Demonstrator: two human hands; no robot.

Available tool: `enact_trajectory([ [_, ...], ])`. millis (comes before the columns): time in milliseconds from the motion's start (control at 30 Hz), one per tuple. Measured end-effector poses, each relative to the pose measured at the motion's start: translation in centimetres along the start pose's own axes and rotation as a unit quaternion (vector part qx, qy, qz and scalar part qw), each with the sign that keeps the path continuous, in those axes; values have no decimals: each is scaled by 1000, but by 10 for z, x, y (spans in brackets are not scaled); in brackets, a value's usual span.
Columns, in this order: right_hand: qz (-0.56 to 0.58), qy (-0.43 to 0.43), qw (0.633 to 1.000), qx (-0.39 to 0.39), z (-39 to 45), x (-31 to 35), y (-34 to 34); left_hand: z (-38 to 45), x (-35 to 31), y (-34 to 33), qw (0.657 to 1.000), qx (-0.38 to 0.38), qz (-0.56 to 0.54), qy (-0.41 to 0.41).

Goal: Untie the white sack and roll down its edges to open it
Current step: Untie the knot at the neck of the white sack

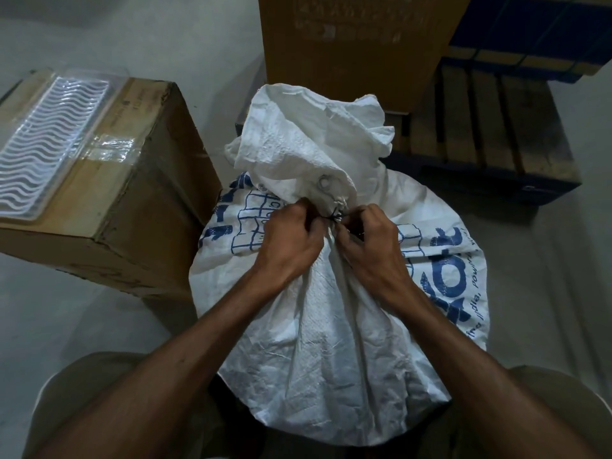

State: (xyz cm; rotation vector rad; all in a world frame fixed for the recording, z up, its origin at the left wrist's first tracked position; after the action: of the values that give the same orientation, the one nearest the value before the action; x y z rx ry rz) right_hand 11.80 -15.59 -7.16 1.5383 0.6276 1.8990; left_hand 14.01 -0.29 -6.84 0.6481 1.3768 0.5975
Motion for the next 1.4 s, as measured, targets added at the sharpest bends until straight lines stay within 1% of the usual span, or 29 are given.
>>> enact_trajectory([
  [33, 4, -4, 1000, -1, 0, 0, 1, 1, 6, -1, 999, 9, -21, 35],
  [67, 8, -7, 1000, -2, 0, 0, 1, 1, 8, -1, 998, 17, -33, 46],
  [100, 12, -10, 1000, -4, 0, 0, 2, 2, 6, 0, 999, 21, -28, 27],
  [200, 28, -19, 999, -8, 0, 0, 4, 0, -11, 4, 995, 32, 25, -90],
  [233, 30, -20, 999, -7, 0, 1, 5, 0, -15, 5, 992, 42, 44, -114],
  [300, 31, -18, 999, -2, -1, 2, 6, 1, -16, 6, 986, 62, 82, -130],
  [367, 33, -14, 999, 3, -1, 3, 5, 2, -16, 5, 984, 68, 105, -130],
  [467, 25, -19, 1000, 0, -3, 2, 6, 1, -21, 2, 990, 59, 64, -112],
  [600, 34, -42, 998, -8, -3, -4, 10, 10, -4, 1, 999, 37, 16, -12],
  [633, 40, -45, 998, -7, -3, -5, 11, 10, -3, 2, 999, 36, 11, -10],
  [667, 43, -46, 998, -5, -3, -5, 12, 9, -5, 2, 999, 34, 21, -36],
  [733, 53, -43, 998, -1, -2, -4, 13, 4, -14, 3, 991, 35, 75, -109],
  [767, 58, -38, 998, 3, -1, -3, 13, 1, -17, 5, 986, 37, 98, -130],
  [867, 55, -19, 998, 15, 1, 1, 11, 1, -21, 9, 979, 36, 120, -158],
  [933, 49, -8, 999, 12, 3, 2, 10, 2, -22, 11, 983, 31, 85, -157],
  [1000, 42, -7, 999, 7, 5, 2, 10, 7, -16, 11, 994, 18, 23, -105],
  [1067, 45, -12, 999, 7, 6, 1, 10, 13, -4, 11, 999, 13, -30, -8],
  [1133, 54, -22, 998, 12, 5, 0, 9, 15, 9, 10, 995, 13, -71, 73],
  [1233, 62, -28, 998, 13, 2, 0, 10, 15, 14, 5, 989, 53, -98, 101],
  [1300, 64, -27, 997, 13, 1, 2, 11, 13, 20, 5, 973, 62, -163, 154],
  [1367, 69, -27, 997, 13, 0, 2, 12, 11, 26, 5, 935, 56, -264, 231],
  [1400, 71, -29, 997, 15, -1, 2, 12, 9, 26, 6, 923, 51, -288, 250],
])
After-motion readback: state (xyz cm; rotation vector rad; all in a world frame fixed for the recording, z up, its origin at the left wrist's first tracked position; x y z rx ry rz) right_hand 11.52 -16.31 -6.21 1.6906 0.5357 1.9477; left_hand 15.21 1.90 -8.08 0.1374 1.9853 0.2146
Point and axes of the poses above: each hand's wrist, its own z-axis towards the middle knuckle, its own y-axis out of the back of the hand, x = y × z, the point moved 7 cm from there along z, towards the middle knuckle, and after that the axes turned 2 degrees about y, right-handed, at the moved point
